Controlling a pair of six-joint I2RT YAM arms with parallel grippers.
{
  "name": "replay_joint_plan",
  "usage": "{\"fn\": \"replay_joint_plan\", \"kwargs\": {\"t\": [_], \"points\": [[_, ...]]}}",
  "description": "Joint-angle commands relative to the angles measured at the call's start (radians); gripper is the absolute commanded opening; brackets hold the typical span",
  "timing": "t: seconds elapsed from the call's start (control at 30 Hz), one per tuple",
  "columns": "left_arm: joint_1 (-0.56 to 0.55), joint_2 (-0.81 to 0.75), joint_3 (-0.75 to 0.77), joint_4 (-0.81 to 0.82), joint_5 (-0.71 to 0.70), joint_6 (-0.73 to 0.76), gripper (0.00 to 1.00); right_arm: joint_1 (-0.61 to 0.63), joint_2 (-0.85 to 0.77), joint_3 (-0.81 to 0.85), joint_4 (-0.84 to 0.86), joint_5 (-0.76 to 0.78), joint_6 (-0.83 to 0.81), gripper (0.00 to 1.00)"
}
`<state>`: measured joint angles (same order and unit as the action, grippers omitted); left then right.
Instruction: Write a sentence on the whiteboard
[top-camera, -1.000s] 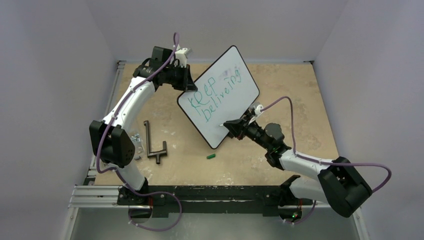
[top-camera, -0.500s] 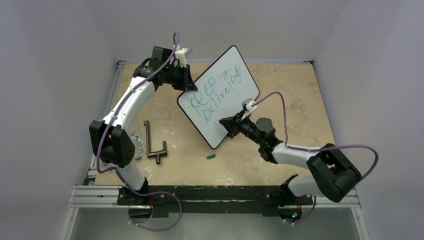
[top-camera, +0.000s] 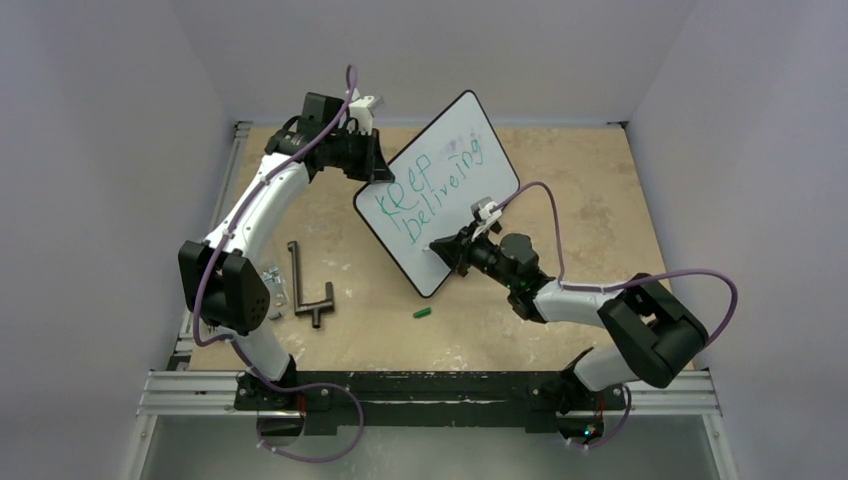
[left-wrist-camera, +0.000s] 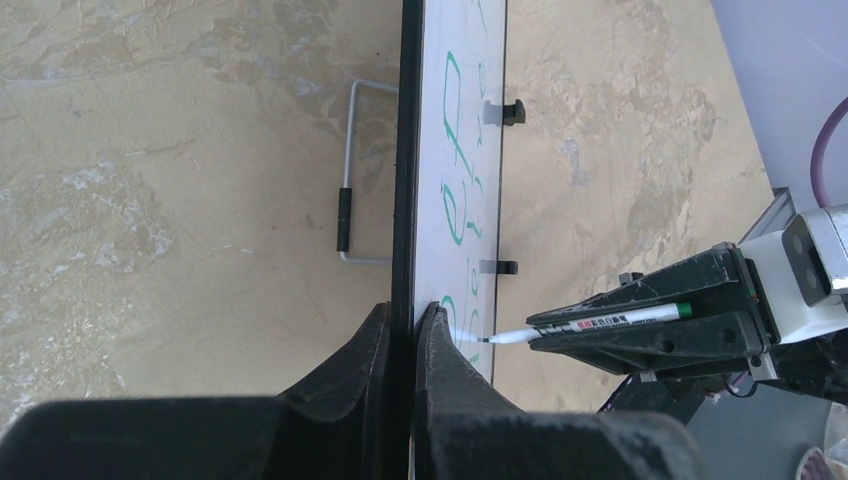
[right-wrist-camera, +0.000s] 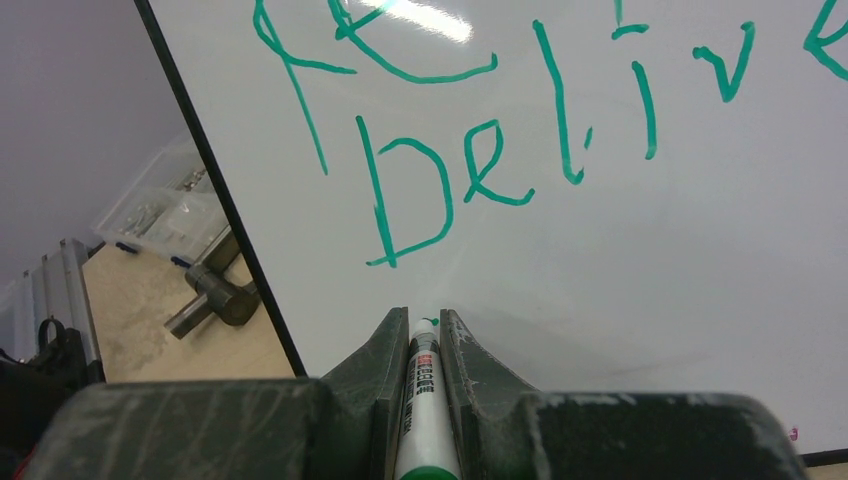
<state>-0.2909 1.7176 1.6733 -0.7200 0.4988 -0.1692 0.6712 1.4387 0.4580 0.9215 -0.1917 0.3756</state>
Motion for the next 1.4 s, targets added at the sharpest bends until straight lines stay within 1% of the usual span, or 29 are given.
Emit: {"fn": "replay_joint_plan", "kwargs": {"t": [0.0, 0.53, 0.73, 0.9, 1.07, 1.37], "points": [[0.048, 0.010, -0.005, -0.061, -0.294, 0.115, 0.00, 0.022, 0.007, 0.034, 0.041, 0.014, -0.020, 0.00], [0.047, 0.004, -0.005, -0.061, -0.290, 0.112, 0.00, 0.078, -0.007, -0.007, 0.016, 0.023, -0.012, 0.00], [0.047, 0.004, -0.005, -0.060, -0.286, 0.111, 0.00, 0.080, -0.021, -0.037, -0.004, 0.080, -0.005, 0.00], [0.047, 0.005, -0.004, -0.062, -0.284, 0.111, 0.00, 0.080, -0.040, -0.026, -0.078, 0.183, -0.016, 0.00], [0.047, 0.004, -0.004, -0.061, -0.283, 0.111, 0.00, 0.080, -0.041, -0.011, -0.111, 0.250, -0.015, 0.00], [0.047, 0.002, -0.004, -0.063, -0.283, 0.112, 0.00, 0.080, -0.036, -0.003, -0.158, 0.276, -0.016, 0.00]]}}
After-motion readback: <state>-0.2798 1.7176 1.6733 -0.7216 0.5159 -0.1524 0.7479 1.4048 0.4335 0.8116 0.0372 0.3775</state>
